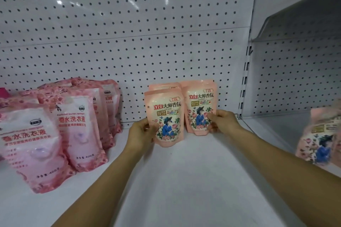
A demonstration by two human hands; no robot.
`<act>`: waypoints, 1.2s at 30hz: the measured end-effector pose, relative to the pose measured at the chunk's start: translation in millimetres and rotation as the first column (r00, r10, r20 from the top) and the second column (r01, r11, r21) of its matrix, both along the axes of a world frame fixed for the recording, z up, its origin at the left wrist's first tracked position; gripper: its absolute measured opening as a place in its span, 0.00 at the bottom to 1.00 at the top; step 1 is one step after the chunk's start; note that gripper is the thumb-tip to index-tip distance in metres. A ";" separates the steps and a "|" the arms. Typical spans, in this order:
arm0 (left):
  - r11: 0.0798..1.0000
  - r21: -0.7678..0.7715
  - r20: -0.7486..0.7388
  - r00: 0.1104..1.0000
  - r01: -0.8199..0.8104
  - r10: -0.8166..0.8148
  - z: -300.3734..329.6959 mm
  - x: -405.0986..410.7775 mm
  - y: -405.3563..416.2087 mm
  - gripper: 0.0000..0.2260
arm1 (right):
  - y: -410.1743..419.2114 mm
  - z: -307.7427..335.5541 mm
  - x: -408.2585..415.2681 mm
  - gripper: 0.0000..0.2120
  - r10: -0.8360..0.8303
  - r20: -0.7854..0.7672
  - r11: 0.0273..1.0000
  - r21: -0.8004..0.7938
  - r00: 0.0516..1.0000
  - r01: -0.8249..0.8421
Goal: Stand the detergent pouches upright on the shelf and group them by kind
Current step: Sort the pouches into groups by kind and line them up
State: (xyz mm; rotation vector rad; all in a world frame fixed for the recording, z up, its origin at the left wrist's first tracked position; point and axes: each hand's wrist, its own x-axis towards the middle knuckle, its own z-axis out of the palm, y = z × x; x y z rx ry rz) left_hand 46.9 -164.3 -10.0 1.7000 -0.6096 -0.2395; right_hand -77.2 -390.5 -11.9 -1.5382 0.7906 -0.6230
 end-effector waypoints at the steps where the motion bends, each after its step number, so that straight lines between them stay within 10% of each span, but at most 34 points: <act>1: 1.000 0.004 0.009 1.000 -0.003 0.003 -1.4 1.7 -1.0 0.08 | 0.2 -0.9 -1.2 0.07 0.013 0.000 1.000 0.018 1.000 -0.013; 7: 0.994 0.097 0.091 0.995 -0.053 0.044 1.4 -3.0 -4.0 0.06 | 17.3 2.9 -14.9 0.17 0.043 -0.067 0.999 0.021 0.997 -0.041; 12: 0.962 0.043 0.462 0.859 -0.270 0.221 12.6 -29.7 11.0 0.16 | 50.0 18.6 -85.4 0.26 0.096 -0.162 0.907 -0.392 0.982 -0.154; 16: 0.999 0.008 0.506 0.862 -0.049 0.038 35.2 -92.4 0.5 0.10 | 69.5 30.5 -159.1 0.08 0.042 -0.067 0.666 -0.742 0.997 -0.077; 22: 0.908 0.145 0.355 0.836 0.394 -0.419 41.4 -195.5 -76.8 0.16 | 29.3 54.3 -254.2 0.15 -0.257 0.333 0.398 -0.819 0.907 0.413; 26: 0.858 0.110 0.074 0.857 0.502 -0.510 23.3 -237.1 -140.6 0.26 | -28.5 45.4 -305.2 0.29 -0.580 0.289 0.571 -0.522 0.761 0.633; 30: 0.873 0.034 -0.066 0.873 0.486 -0.483 5.6 -248.1 -173.6 0.17 | -60.4 28.0 -320.5 0.30 -0.393 -0.078 0.914 -0.138 0.916 0.381; 36: 0.918 0.029 -0.047 0.918 0.396 -0.394 1.0 -232.4 -146.8 0.06 | -62.4 5.0 -308.1 0.11 -0.338 -0.065 0.932 -0.159 0.939 0.325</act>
